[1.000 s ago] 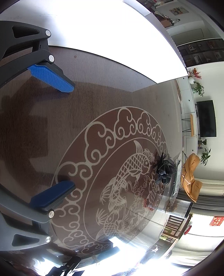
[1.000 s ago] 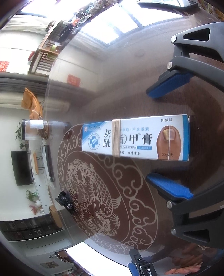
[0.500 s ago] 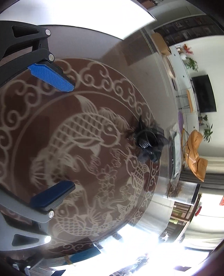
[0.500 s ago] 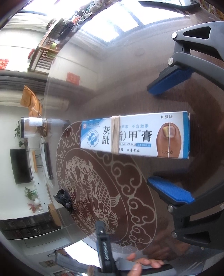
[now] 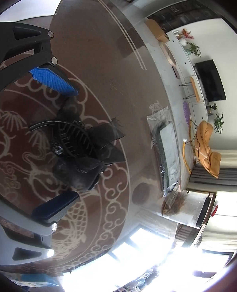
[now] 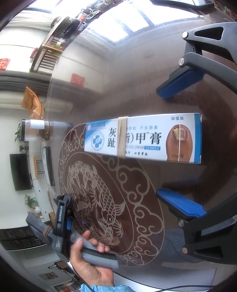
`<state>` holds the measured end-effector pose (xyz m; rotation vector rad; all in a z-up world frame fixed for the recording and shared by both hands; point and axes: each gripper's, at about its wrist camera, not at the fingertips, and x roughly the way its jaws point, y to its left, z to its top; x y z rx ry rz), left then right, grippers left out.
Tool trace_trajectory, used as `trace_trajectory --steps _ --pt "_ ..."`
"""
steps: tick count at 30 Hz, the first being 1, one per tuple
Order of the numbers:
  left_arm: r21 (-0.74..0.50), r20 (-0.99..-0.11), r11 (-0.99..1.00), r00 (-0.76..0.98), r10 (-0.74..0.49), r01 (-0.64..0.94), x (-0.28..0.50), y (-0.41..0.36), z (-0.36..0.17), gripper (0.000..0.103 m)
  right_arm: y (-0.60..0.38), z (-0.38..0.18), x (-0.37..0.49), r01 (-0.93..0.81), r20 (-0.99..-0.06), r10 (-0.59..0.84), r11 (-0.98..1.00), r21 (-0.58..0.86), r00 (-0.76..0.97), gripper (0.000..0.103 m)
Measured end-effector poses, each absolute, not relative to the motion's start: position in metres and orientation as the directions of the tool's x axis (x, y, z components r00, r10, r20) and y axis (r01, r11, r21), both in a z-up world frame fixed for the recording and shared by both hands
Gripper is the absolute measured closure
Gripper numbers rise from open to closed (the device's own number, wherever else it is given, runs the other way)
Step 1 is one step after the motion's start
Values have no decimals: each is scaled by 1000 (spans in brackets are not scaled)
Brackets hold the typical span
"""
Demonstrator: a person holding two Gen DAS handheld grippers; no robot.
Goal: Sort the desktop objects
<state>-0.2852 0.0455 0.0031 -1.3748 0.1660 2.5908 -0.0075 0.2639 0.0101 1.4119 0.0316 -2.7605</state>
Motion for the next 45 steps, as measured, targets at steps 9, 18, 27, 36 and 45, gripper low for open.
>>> trace_trajectory --steps 9,18,27,36,45 --pt "7 -831 -957 -534 155 -290 -303 51 6 10 262 9 -8 58 -811 -34 -998 0 -584 2" --pt "3 -816 -990 -573 78 -139 -254 45 12 50 263 9 -9 57 -810 -38 -998 6 -586 2" --pt "2 -813 -1000 -582 16 -30 -108 44 12 45 264 9 -10 55 -808 -44 -998 14 -588 2" --pt "46 -844 -962 -526 107 -270 -43 37 13 12 265 9 -10 44 -810 -29 -999 4 -586 3" --pt "-72 -798 -921 -531 284 -383 -24 42 12 34 266 9 -9 29 -810 -16 -1000 -2 -587 3"
